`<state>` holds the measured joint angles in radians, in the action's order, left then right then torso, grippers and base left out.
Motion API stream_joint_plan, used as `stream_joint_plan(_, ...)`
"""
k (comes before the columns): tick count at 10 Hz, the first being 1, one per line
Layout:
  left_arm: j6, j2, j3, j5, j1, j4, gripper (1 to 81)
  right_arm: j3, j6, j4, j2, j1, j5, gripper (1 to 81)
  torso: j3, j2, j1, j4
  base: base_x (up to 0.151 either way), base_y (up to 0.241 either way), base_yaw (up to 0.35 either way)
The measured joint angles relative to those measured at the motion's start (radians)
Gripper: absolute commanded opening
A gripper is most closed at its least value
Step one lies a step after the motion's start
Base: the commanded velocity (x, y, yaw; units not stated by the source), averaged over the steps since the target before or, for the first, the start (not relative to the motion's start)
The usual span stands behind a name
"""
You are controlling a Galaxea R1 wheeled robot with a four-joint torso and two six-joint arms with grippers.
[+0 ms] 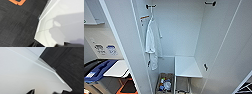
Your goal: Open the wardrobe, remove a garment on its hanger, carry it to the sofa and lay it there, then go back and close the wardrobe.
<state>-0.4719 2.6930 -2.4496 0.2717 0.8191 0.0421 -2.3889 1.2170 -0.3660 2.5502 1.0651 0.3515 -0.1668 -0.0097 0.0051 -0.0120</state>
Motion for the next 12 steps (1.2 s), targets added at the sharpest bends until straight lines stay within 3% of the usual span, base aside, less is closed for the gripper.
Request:
stream_joint_plan(3, 0.003, 0.183, -0.036, 0.015, 0.081, -0.091, 81.1, -0.062, -0.001, -0.12, 0.177, 0.079, 0.035, 81.1, 0.0, 0.0, 0.0, 0.0, 0.0, 0.0, 0.0)
stream_joint_plan(6, 0.003, 0.218, -0.113, -0.015, 0.259, -0.224, 81.1, -0.226, -0.004, -0.311, 0.287, 0.137, 0.012, 81.1, 0.0, 0.0, 0.0, 0.0, 0.0, 0.0, 0.0)
stream_joint_plan(8, 0.003, 0.23, -0.121, -0.08, 0.365, -0.313, 81.1, -0.291, -0.012, -0.453, 0.349, 0.203, -0.084, 81.1, 0.0, 0.0, 0.0, 0.0, 0.0, 0.0, 0.0)
stream_joint_plan(10, 0.003, 0.237, -0.124, -0.143, 0.467, -0.413, 81.1, -0.315, -0.024, -0.575, 0.438, 0.261, -0.265, 81.1, 0.0, 0.0, 0.0, 0.0, 0.0, 0.0, 0.0)
stream_joint_plan(12, 0.003, 0.23, -0.13, -0.196, 0.551, -0.499, 81.1, -0.343, -0.042, -0.639, 0.468, 0.318, -0.306, 81.1, 0.001, 0.0, 0.0, 0.0, 0.0, 0.0, 0.0)
